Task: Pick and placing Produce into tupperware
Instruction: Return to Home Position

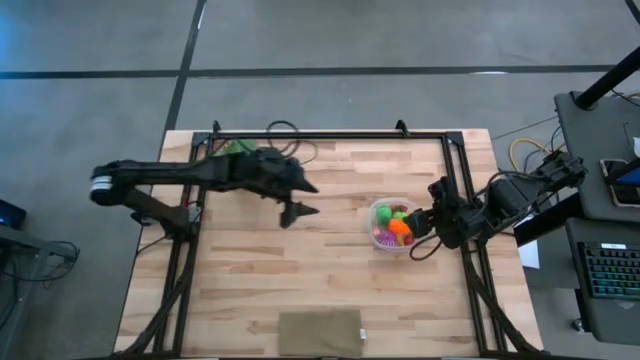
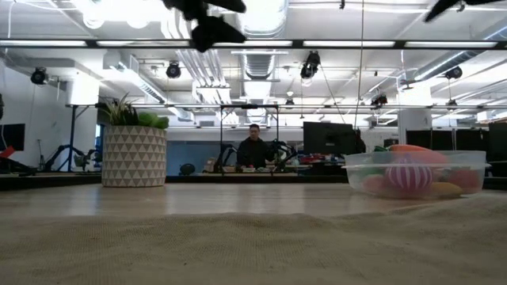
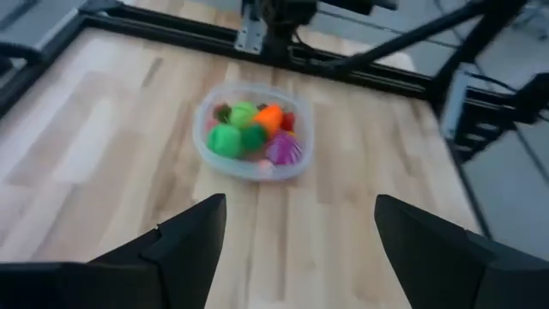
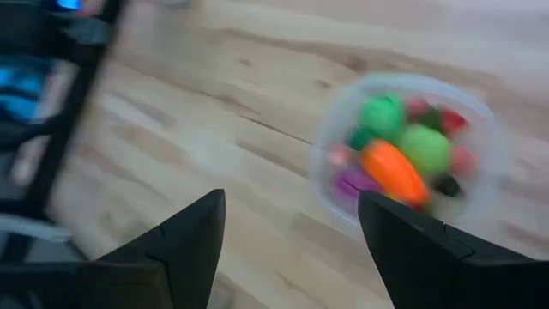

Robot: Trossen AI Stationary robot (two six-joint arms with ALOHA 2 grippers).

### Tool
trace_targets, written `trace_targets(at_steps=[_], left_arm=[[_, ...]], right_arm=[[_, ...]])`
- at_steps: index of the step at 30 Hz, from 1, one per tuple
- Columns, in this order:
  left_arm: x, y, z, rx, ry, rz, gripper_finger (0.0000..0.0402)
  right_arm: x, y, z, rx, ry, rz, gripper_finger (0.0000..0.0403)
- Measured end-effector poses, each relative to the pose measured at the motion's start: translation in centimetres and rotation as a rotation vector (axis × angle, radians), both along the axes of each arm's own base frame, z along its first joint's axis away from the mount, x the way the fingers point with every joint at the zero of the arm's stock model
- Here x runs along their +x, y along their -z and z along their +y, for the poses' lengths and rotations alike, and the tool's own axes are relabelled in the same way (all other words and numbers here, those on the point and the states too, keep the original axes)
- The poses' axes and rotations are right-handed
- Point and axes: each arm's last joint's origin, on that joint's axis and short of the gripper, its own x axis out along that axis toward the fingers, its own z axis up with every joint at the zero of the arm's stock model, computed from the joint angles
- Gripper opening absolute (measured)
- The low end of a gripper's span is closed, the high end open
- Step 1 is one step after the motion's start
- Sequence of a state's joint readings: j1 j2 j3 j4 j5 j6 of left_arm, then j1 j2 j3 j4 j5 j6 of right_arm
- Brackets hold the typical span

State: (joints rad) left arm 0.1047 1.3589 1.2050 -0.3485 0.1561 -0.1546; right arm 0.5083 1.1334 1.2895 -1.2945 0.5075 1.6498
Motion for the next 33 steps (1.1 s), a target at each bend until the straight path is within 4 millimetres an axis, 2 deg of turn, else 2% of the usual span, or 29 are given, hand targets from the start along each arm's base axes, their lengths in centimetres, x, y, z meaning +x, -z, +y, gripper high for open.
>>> trace_targets(at_steps=[3, 10, 15, 18, 23, 28, 33], left_arm=[[-2.5, -0.4, -0.4, -0.013, 0.044, -0.029, 0.0283], [-7.4, -3.0, -1.3, -0.135, 0.150, -0.166, 0.0283], [-10.5, -4.2, -1.8, -0.177, 0.193, -0.242, 0.0283], [-12.3, -4.0, -2.0, -0.203, 0.186, -0.266, 0.0283], [-14.7, -2.8, -2.3, -0.247, 0.179, -0.335, 0.0283], [-15.9, -0.2, -2.6, -0.288, 0.194, -0.454, 0.0283], [-16.6, 3.0, -2.8, -0.349, 0.203, -0.536, 0.0283]], right_arm=[[0.8, -1.3, 0.3, -0.061, -0.101, -0.091, 0.0258], [3.5, -5.8, 1.2, -0.433, -0.397, -0.449, 0.0258], [3.8, -8.0, 0.9, -0.573, -0.547, -0.640, 0.0258], [3.9, -7.5, 0.2, -0.564, -0.586, -0.643, 0.0258], [4.9, -5.2, -0.3, -0.532, -0.583, -0.608, 0.0258], [6.0, -1.6, -0.8, -0.509, -0.576, -0.634, 0.0258], [6.6, 1.2, -1.2, -0.496, -0.628, -0.813, 0.0258]])
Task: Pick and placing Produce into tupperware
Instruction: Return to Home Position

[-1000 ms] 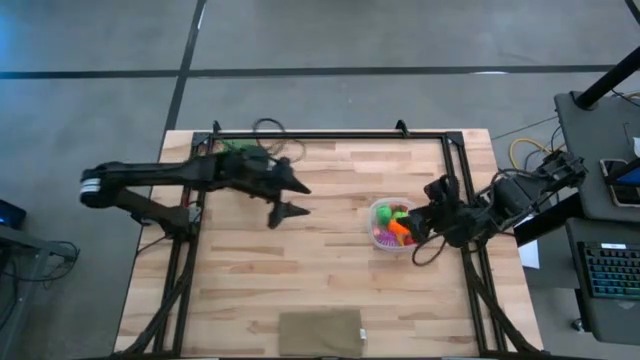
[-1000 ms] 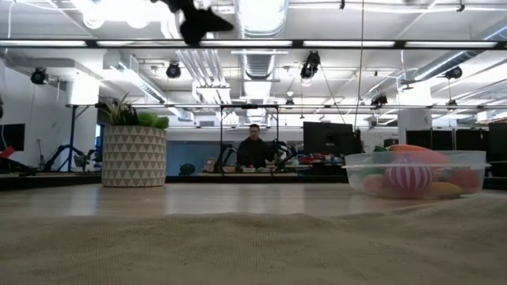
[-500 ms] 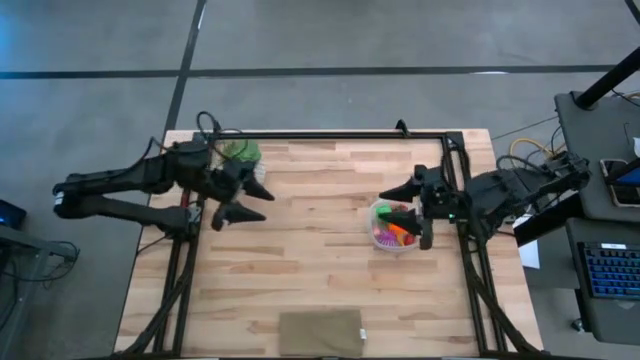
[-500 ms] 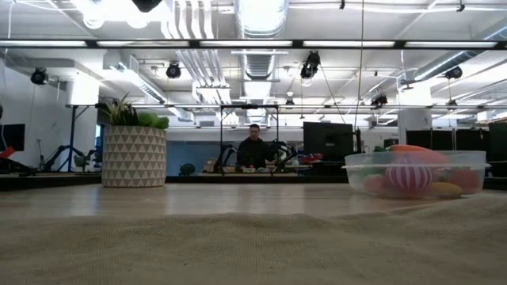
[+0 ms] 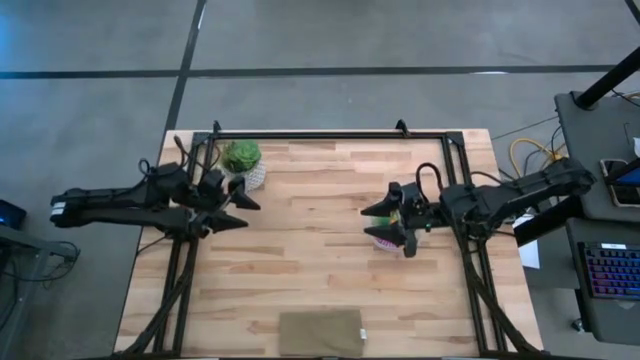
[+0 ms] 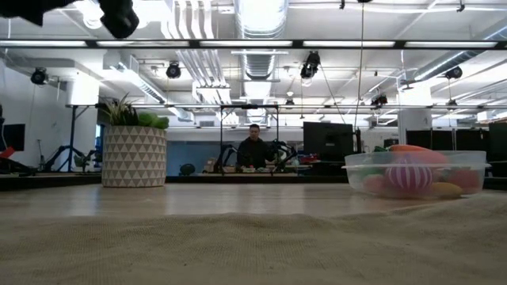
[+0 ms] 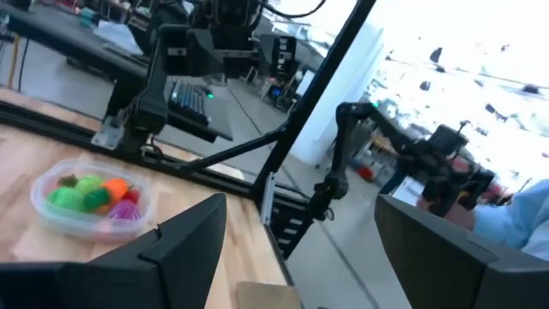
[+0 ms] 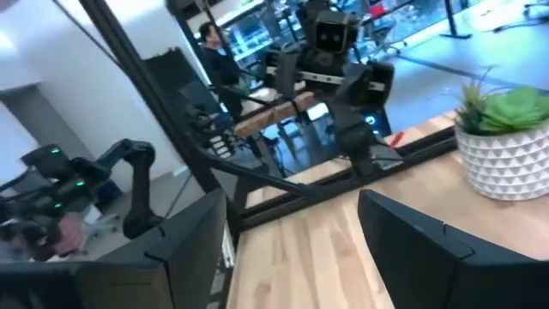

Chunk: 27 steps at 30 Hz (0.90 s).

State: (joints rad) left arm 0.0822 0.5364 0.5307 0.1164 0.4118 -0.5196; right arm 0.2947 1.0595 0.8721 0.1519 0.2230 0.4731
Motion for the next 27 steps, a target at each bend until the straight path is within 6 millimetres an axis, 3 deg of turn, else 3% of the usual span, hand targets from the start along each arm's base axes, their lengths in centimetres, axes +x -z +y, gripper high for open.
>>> trace_targets(at_steps=[3, 7, 13, 19, 27], left_arm=[[-0.6, 1.4, 0.0, -0.058, 0.006, 0.009, 0.0283], [-1.4, 2.3, -0.1, -0.123, 0.012, 0.010, 0.0283], [-3.7, 1.7, -0.3, -0.059, 0.009, -0.119, 0.0283], [-5.7, 2.0, -0.4, -0.015, -0.011, -0.140, 0.0283], [-7.5, 3.2, -0.3, 0.027, -0.114, -0.139, 0.0283]], right_arm=[[0.0, 1.0, -0.2, -0.006, -0.014, -0.012, 0.0258], [-0.7, 0.2, -0.8, -0.052, 0.003, -0.035, 0.0258], [-4.0, -1.4, -3.2, -0.085, 0.081, -0.043, 0.0258], [-6.9, -1.9, -4.4, -0.128, 0.109, -0.058, 0.0258], [-8.1, 1.5, -4.8, -0.125, 0.090, -0.081, 0.0258]])
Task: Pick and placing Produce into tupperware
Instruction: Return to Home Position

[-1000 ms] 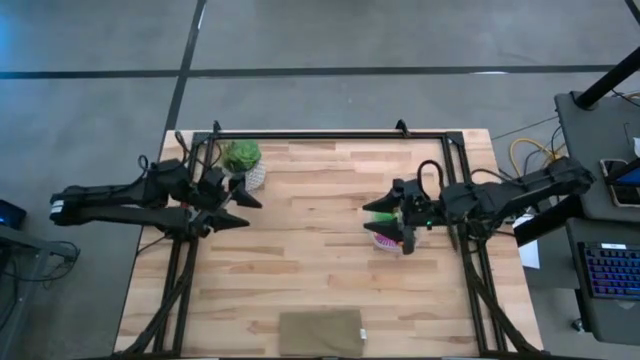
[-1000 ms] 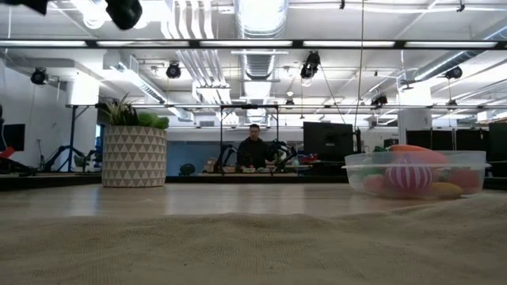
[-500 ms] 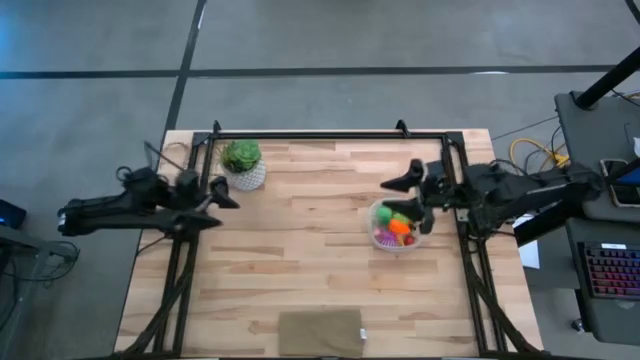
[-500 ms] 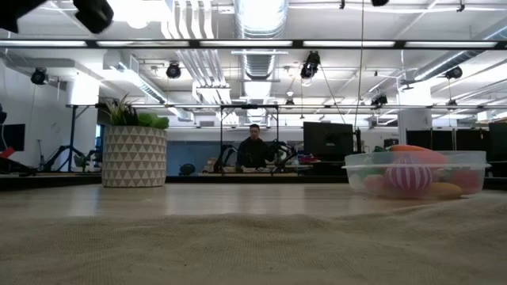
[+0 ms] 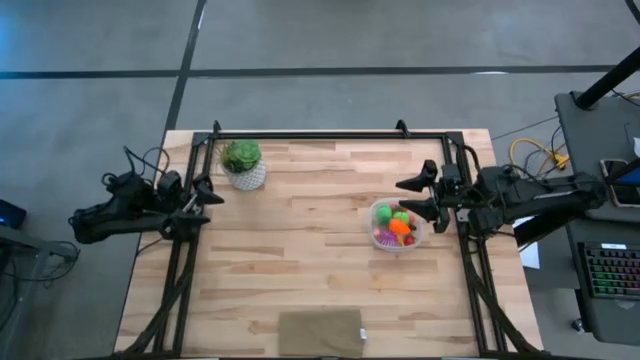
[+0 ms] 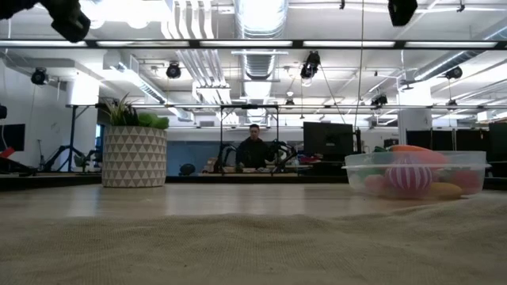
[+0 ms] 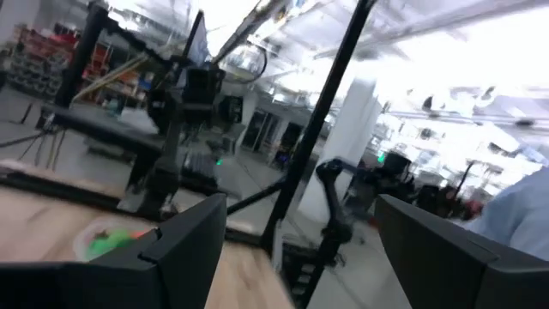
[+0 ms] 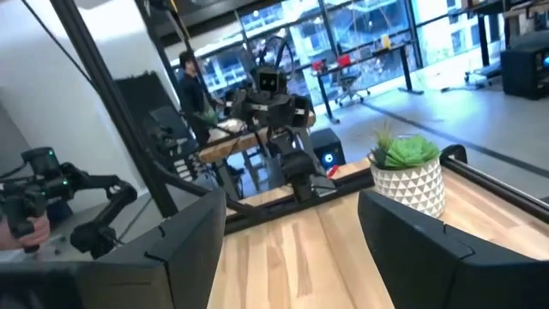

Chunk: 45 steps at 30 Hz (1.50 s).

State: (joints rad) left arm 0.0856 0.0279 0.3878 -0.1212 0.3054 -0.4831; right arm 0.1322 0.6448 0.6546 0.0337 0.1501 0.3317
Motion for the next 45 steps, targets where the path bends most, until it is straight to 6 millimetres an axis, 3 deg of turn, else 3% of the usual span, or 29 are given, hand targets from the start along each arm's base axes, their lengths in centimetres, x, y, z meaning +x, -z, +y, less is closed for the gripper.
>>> trace_targets(at_steps=[5, 8, 15, 30, 45], left_arm=[[0.4, 0.5, 0.0, 0.023, -0.002, 0.020, 0.0283], [1.2, 2.0, 0.1, 0.009, 0.000, 0.092, 0.0283], [1.7, 3.7, 0.1, -0.021, 0.006, 0.134, 0.0283], [2.3, 5.5, 0.2, -0.102, 0.000, 0.204, 0.0283], [2.9, 7.1, 0.3, -0.104, -0.020, 0.248, 0.0283]], right_arm=[[-0.6, 2.9, -0.1, 0.007, 0.002, -0.052, 0.0258], [-1.2, 4.3, -0.2, 0.012, 0.002, -0.087, 0.0258], [-3.0, 6.5, -0.4, -0.011, 0.009, -0.132, 0.0258], [-6.7, 10.2, -1.0, -0.080, 0.039, -0.283, 0.0258], [-6.2, 11.6, -1.0, -0.085, 0.072, -0.210, 0.0258]])
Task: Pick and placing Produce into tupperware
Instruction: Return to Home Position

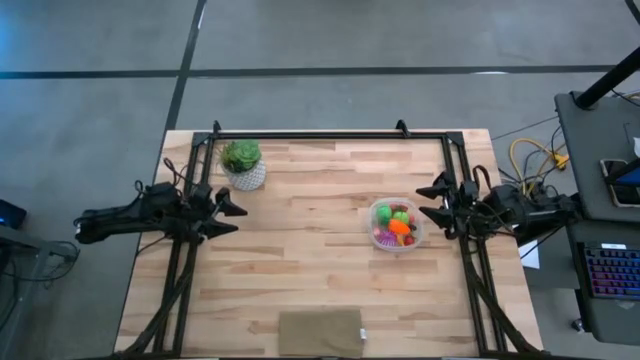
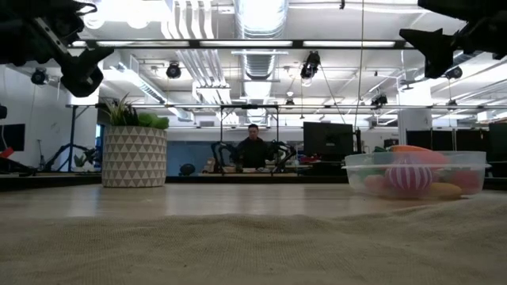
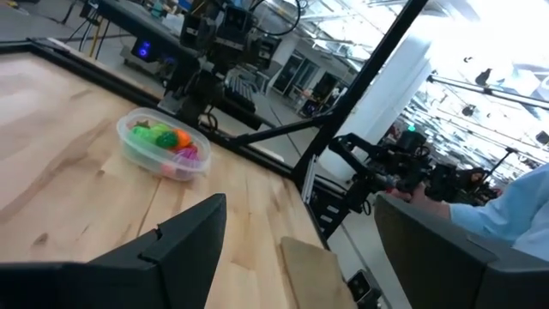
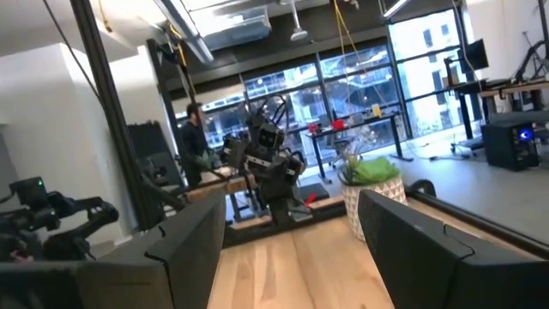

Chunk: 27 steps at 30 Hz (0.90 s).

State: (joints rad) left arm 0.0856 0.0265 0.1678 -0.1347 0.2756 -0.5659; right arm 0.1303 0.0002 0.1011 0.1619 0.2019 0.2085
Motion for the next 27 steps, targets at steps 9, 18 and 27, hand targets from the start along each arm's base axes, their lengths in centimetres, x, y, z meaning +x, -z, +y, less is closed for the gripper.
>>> trace_targets(at_steps=[9, 18, 27], left_arm=[[1.1, 3.1, 0.1, -0.013, -0.001, -0.024, 0.0283], [1.3, 3.7, 0.1, -0.027, 0.004, -0.002, 0.0283], [1.3, 3.8, 0.1, -0.026, 0.005, 0.004, 0.0283]], right_arm=[[0.6, 2.1, 0.1, 0.001, -0.010, -0.012, 0.0258], [0.7, 2.6, -0.1, 0.029, 0.058, 0.035, 0.0258], [0.8, 2.6, -0.1, 0.090, 0.042, 0.034, 0.0258]])
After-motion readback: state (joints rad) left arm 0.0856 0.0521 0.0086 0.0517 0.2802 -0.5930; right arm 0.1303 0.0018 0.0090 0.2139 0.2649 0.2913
